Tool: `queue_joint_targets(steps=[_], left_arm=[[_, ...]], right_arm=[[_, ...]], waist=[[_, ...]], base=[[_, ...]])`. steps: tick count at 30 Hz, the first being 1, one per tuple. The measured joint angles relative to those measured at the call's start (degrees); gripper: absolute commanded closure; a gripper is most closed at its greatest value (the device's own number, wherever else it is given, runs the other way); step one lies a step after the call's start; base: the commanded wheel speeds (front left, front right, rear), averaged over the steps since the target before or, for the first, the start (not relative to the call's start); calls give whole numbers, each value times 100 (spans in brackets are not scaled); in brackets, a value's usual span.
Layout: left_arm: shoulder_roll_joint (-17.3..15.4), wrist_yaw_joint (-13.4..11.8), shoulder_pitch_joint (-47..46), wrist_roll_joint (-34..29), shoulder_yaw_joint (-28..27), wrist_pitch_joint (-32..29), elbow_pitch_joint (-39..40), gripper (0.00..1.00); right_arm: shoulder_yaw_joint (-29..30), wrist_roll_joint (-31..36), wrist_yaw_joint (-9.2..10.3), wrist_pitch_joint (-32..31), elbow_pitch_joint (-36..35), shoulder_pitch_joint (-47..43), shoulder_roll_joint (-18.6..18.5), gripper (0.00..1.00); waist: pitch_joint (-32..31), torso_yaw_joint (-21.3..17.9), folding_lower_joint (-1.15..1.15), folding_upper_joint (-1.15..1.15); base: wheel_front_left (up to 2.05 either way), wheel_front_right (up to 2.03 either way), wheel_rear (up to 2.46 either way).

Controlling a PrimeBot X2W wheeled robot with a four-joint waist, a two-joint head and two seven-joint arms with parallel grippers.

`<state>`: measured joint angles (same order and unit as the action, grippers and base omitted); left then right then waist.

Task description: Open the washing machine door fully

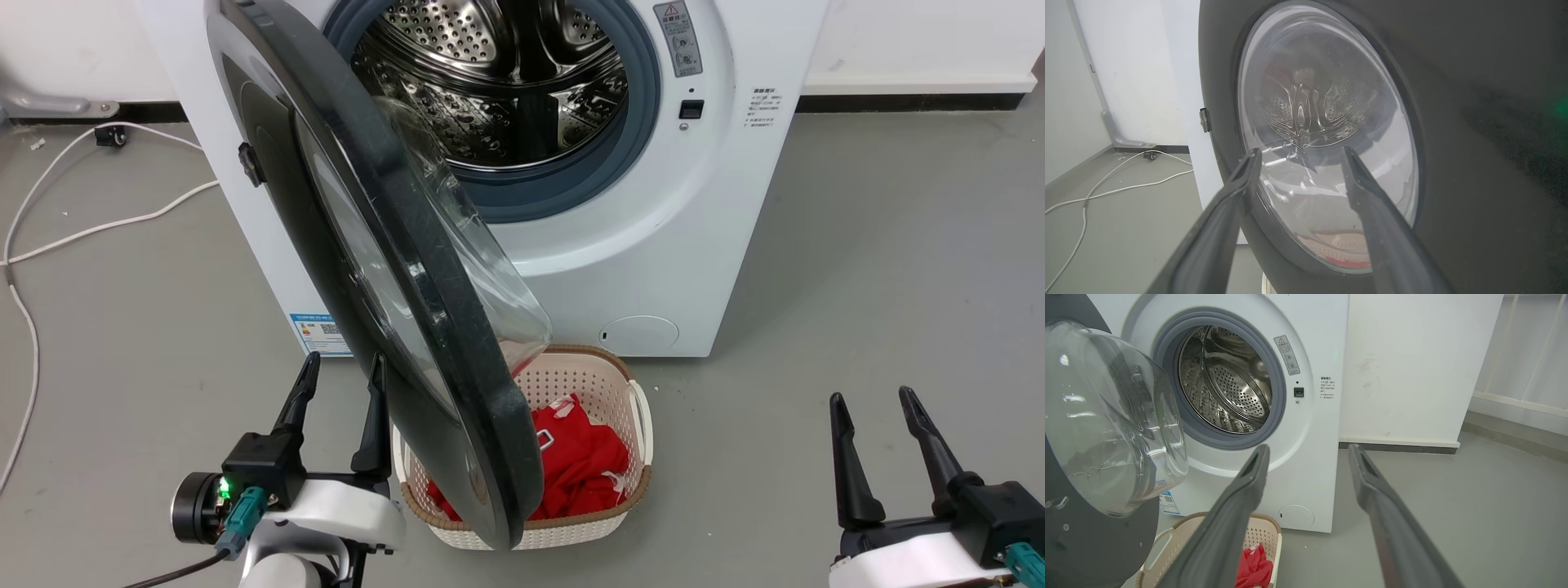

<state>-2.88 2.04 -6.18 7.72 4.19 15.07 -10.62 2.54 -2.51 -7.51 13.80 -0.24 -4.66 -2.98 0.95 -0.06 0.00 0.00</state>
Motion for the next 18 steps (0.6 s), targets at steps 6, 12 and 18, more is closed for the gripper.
queue_joint_targets(steps=[6,12,18], left_arm=[[-1,25,-5,-15,-20,0,10,0],[-1,47,-6,-12,-21,0,19,97],[-1,82,-7,-5,-33,0,12,100]], right_arm=[[-10,-58,0,55,171,94,0,0],[1,-99,0,81,219,126,0,0],[1,-111,0,98,233,128,0,0]], waist=[[9,-9,0,0],[14,-3,0,0],[15,-13,0,0]], base=[[0,0,0],[0,0,0],[0,0,0]])
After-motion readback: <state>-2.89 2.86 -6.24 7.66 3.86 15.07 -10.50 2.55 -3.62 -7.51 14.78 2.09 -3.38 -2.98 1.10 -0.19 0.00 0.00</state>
